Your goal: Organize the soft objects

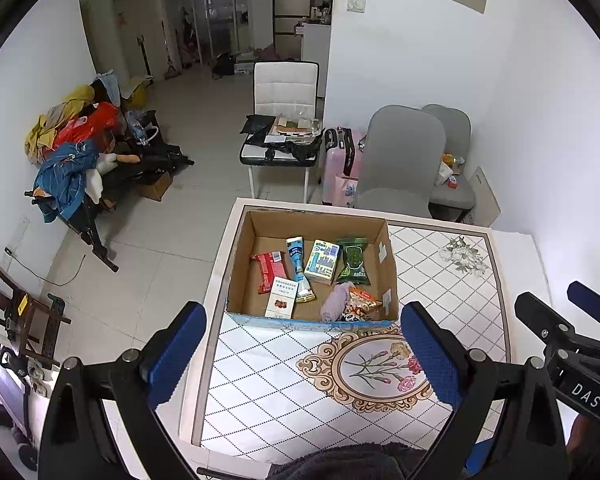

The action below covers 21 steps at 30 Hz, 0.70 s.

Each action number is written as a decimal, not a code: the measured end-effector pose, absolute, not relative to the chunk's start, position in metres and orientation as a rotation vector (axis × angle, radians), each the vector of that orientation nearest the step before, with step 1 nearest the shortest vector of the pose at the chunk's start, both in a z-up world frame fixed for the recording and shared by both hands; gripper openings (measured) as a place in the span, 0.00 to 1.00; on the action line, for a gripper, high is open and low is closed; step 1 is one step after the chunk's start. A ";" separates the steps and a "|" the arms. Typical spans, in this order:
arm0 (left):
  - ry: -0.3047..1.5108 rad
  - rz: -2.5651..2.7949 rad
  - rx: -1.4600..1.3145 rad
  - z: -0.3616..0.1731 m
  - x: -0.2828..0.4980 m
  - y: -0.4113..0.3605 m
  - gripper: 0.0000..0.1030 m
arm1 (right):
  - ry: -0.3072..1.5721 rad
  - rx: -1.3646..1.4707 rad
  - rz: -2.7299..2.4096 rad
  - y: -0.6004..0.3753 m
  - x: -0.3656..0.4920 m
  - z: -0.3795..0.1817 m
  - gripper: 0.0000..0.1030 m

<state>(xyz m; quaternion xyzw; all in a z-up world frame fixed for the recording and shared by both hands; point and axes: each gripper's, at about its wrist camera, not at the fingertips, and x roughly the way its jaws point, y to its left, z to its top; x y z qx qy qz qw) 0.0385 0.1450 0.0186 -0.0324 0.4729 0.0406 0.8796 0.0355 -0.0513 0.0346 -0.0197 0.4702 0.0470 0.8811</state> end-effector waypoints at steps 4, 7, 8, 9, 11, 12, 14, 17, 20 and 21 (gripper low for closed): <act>0.989 0.076 -0.067 0.018 0.039 0.144 0.97 | 0.981 -0.038 0.098 -0.052 0.037 0.036 0.90; 0.990 0.080 -0.066 0.018 0.040 0.143 0.97 | 0.980 -0.038 0.099 -0.051 0.037 0.036 0.90; 0.989 0.083 -0.065 0.018 0.039 0.142 0.97 | 0.980 -0.038 0.100 -0.051 0.037 0.036 0.90; 0.989 0.085 -0.066 0.018 0.039 0.142 0.97 | 0.981 -0.036 0.100 -0.051 0.037 0.036 0.90; 0.986 0.087 -0.067 0.018 0.038 0.141 0.97 | 0.978 -0.036 0.099 -0.051 0.037 0.036 0.90; 0.984 0.089 -0.067 0.018 0.038 0.141 0.97 | 0.977 -0.036 0.098 -0.052 0.038 0.036 0.90; 0.978 0.091 -0.067 0.019 0.036 0.141 0.97 | 0.978 -0.034 0.096 -0.052 0.038 0.035 0.90; 0.977 0.095 -0.069 0.020 0.035 0.141 0.97 | 0.979 -0.034 0.096 -0.053 0.038 0.035 0.90; 0.980 0.087 -0.069 0.019 0.035 0.140 0.97 | 0.981 -0.036 0.096 -0.053 0.039 0.035 0.90; 0.979 0.088 -0.069 0.020 0.034 0.141 0.97 | 0.980 -0.037 0.094 -0.053 0.038 0.035 0.90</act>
